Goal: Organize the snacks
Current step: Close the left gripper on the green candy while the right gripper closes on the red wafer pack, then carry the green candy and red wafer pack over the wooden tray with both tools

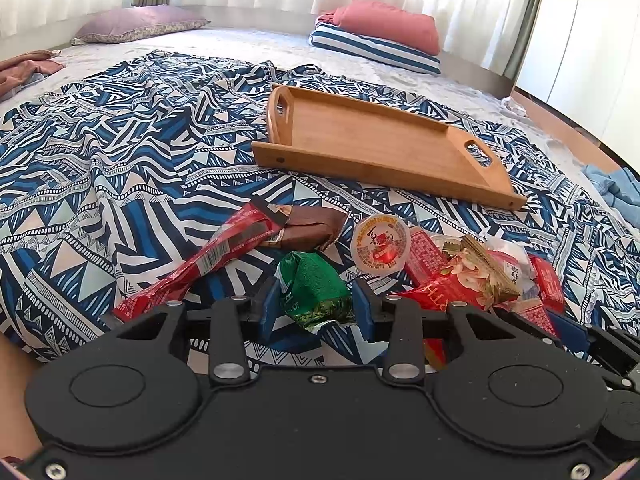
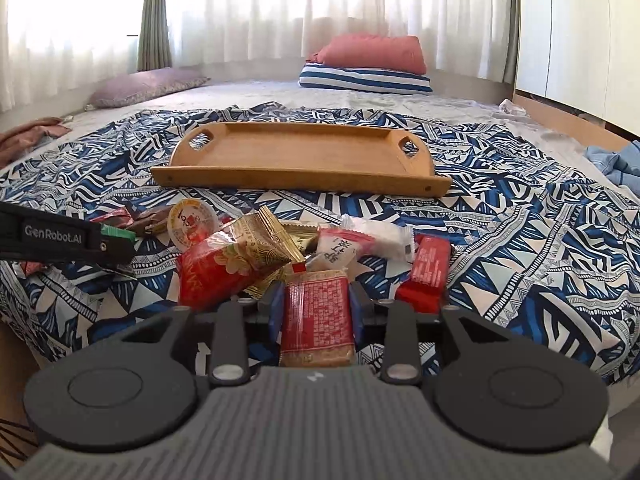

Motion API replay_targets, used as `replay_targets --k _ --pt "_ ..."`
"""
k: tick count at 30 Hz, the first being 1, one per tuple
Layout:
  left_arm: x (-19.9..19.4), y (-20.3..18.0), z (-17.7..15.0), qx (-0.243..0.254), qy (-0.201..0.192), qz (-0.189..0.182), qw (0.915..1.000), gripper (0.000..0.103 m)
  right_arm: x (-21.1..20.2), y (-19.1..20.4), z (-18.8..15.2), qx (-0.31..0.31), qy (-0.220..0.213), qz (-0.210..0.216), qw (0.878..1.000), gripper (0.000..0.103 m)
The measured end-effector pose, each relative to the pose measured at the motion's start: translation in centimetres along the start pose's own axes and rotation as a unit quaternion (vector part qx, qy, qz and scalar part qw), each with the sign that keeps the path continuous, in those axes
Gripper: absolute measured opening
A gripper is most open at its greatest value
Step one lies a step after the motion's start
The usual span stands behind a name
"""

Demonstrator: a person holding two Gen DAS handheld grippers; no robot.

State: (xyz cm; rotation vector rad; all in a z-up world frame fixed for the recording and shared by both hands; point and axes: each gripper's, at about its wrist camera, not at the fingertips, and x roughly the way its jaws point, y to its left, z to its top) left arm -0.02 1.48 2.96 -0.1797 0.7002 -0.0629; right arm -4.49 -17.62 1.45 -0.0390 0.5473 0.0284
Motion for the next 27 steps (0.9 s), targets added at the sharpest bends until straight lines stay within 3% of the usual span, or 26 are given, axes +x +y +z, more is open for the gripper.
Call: replay_targets --k 3,4,6,17,27 --pt "0.0 0.0 0.0 0.001 0.001 0.0 1.0 0.037 0.4 -1.4 -0.1 0.06 0.017 0.039 0.997 0.039" --pt "0.1 0.0 0.0 0.002 0.001 0.001 1.0 0.037 0.5 -1.6 -0.1 0.067 0.02 0.032 0.997 0.039" --pt "0.1 0.0 0.0 0.002 0.001 0.001 1.0 0.037 0.4 -1.2 -0.3 0.035 0.011 0.001 0.999 0.039" --pt "-0.6 -0.5 1.4 0.02 -0.015 -0.009 0.9996 0.037 -0.1 -2.8 1.3 0.042 -0.005 -0.015 0.999 0.039" --pt "0.5 -2.2 6.8 0.044 -0.03 -0.039 0.9978 0.037 2.0 -3.9 6.3 0.035 -0.03 -0.01 0.999 0.039"
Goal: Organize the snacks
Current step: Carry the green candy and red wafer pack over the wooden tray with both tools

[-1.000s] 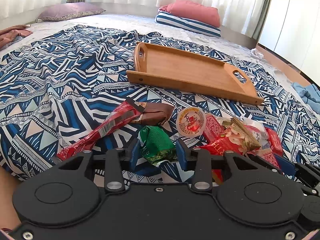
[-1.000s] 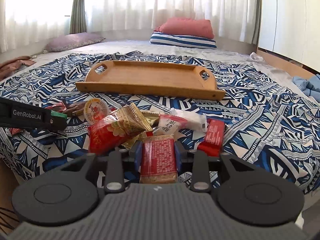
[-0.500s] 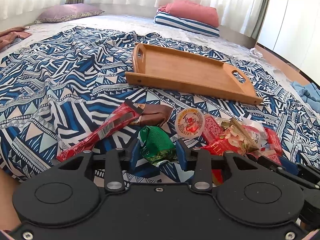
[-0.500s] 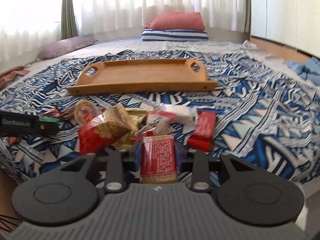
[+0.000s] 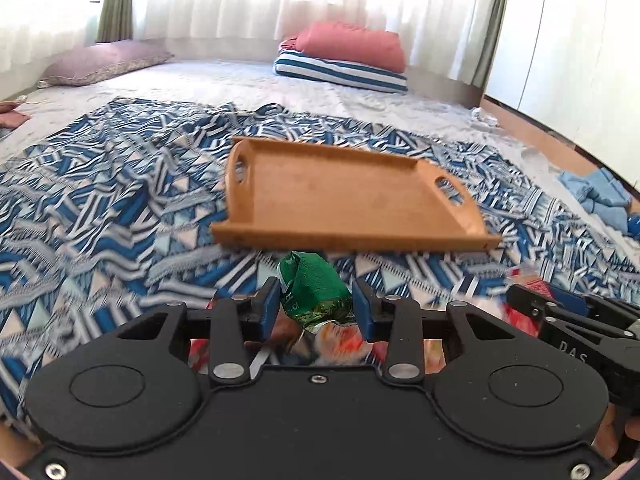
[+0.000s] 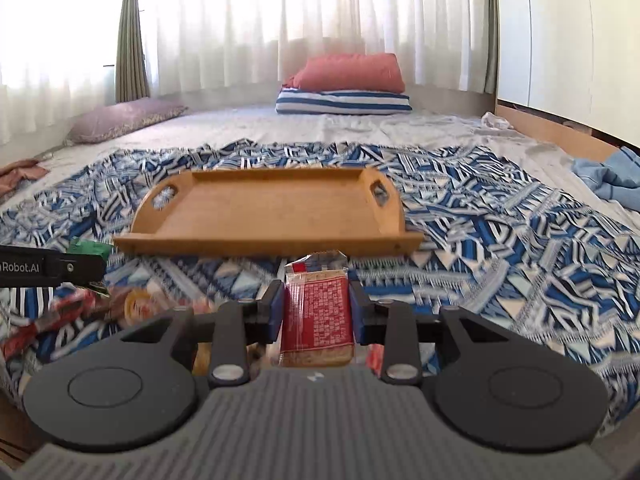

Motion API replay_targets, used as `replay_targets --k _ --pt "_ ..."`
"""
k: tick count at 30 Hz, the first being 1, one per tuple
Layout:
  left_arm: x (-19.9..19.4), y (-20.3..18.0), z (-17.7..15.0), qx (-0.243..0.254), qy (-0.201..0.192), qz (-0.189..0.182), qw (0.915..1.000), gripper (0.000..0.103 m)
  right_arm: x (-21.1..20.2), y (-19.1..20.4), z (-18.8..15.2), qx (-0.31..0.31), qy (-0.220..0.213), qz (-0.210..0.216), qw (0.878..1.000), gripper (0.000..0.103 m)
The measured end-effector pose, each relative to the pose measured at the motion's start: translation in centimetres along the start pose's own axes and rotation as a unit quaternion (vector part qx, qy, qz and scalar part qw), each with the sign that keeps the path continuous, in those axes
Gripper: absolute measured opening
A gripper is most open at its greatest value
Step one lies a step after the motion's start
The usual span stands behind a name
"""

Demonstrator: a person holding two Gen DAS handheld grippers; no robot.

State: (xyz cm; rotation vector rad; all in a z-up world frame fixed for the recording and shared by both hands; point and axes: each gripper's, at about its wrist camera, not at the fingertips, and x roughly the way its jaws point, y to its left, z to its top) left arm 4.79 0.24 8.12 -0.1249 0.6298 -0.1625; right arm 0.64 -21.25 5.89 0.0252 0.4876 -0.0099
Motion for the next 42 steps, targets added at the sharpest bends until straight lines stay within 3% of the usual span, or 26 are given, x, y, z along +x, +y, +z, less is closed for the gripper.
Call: replay_targets --k 12,19,30,42 --pt "6.1 -0.7 8.0 -0.007 0.027 -0.05 0.9983 0.037 6.4 -1.5 7.2 0.026 0.004 0.029 0.999 0.039" --pt "12.1 -1.0 10.4 -0.023 0.067 -0.063 0.9955 0.037 12.4 -1.8 9.7 0.023 0.046 0.036 0.998 0.039" --pt "20.0 -0.6 10.6 -0.035 0.116 -0.068 0.9903 0.037 21.0 -3.5 9.1 0.086 0.138 0.065 0.985 0.04" --pt "21.9 -0.3 10.2 -0.046 0.108 -0.063 0.9911 0.037 23.9 -3.2 8.8 0.088 0.15 0.063 0.983 0.041"
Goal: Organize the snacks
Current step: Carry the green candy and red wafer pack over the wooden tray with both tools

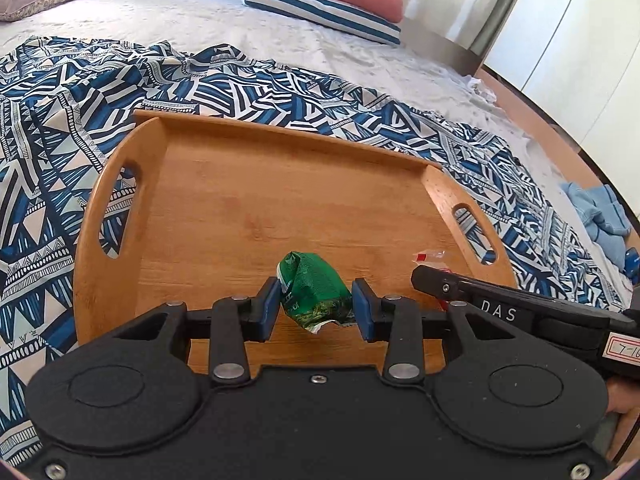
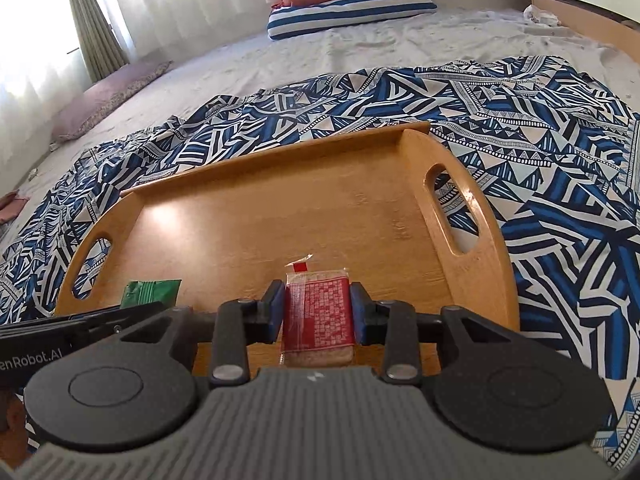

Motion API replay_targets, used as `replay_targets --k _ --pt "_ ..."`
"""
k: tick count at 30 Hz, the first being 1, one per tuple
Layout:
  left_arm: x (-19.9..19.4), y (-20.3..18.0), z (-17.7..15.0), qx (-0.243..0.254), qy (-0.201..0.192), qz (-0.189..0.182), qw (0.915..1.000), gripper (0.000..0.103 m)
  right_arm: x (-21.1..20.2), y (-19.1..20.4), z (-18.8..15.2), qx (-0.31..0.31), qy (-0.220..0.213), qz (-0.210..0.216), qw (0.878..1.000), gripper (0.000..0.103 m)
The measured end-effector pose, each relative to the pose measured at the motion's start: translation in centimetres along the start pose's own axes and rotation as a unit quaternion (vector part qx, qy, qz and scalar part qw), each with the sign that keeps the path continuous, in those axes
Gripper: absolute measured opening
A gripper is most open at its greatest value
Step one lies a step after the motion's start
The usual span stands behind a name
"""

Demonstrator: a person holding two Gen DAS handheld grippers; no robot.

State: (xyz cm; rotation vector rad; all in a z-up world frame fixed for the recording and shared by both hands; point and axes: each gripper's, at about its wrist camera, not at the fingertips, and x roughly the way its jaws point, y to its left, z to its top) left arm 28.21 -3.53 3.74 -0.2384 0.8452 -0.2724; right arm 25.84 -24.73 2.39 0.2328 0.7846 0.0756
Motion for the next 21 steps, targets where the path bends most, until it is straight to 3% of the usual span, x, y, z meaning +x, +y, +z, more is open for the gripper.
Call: replay_targets --k 21 --pt "1.5 -0.4 -0.3 0.012 -0.009 0.008 0.9999 0.037 1.0 0.5 0.3 -0.02 -0.004 -0.004 1.0 0.043"
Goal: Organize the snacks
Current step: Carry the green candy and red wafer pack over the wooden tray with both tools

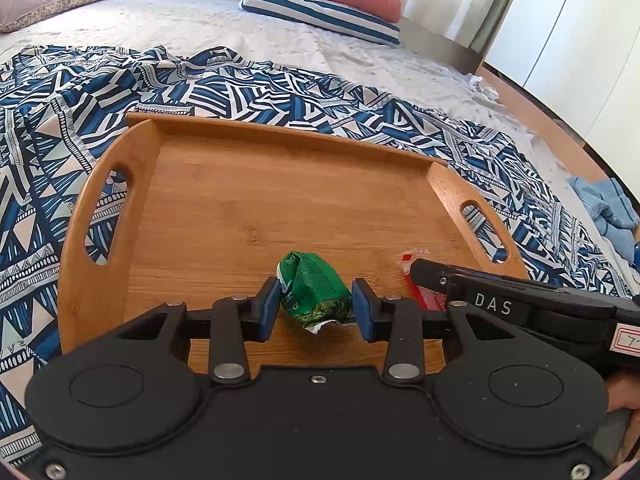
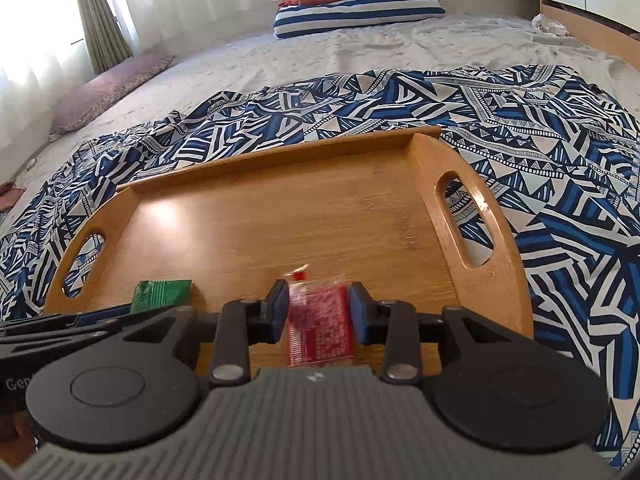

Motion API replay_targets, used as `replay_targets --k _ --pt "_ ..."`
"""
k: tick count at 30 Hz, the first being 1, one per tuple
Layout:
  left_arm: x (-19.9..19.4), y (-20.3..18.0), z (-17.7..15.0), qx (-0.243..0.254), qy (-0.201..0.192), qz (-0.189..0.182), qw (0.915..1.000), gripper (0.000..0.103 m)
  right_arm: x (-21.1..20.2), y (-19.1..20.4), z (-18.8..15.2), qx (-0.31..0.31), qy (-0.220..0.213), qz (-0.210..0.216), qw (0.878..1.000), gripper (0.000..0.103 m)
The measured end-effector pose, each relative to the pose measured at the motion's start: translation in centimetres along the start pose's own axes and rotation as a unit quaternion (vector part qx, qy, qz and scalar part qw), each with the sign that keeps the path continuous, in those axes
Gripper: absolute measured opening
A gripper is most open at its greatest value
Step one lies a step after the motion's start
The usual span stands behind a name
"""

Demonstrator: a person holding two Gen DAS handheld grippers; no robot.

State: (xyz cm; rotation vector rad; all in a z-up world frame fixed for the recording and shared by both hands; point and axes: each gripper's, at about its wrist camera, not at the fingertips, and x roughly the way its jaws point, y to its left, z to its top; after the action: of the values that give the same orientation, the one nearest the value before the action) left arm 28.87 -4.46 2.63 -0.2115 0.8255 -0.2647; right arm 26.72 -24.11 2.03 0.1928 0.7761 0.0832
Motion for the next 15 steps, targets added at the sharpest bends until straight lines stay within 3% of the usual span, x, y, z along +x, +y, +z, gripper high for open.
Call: replay_targets --k 9,15 --pt "0.11 -0.02 -0.19 0.007 0.001 0.002 1.0 0.038 -0.15 0.11 0.04 -0.003 -0.002 0.0 1.0 0.043" --pt "-0.81 -0.16 -0.27 0.01 -0.005 0.014 0.9998 0.053 -0.95 0.36 0.13 -0.005 -0.008 0.0 1.0 0.043"
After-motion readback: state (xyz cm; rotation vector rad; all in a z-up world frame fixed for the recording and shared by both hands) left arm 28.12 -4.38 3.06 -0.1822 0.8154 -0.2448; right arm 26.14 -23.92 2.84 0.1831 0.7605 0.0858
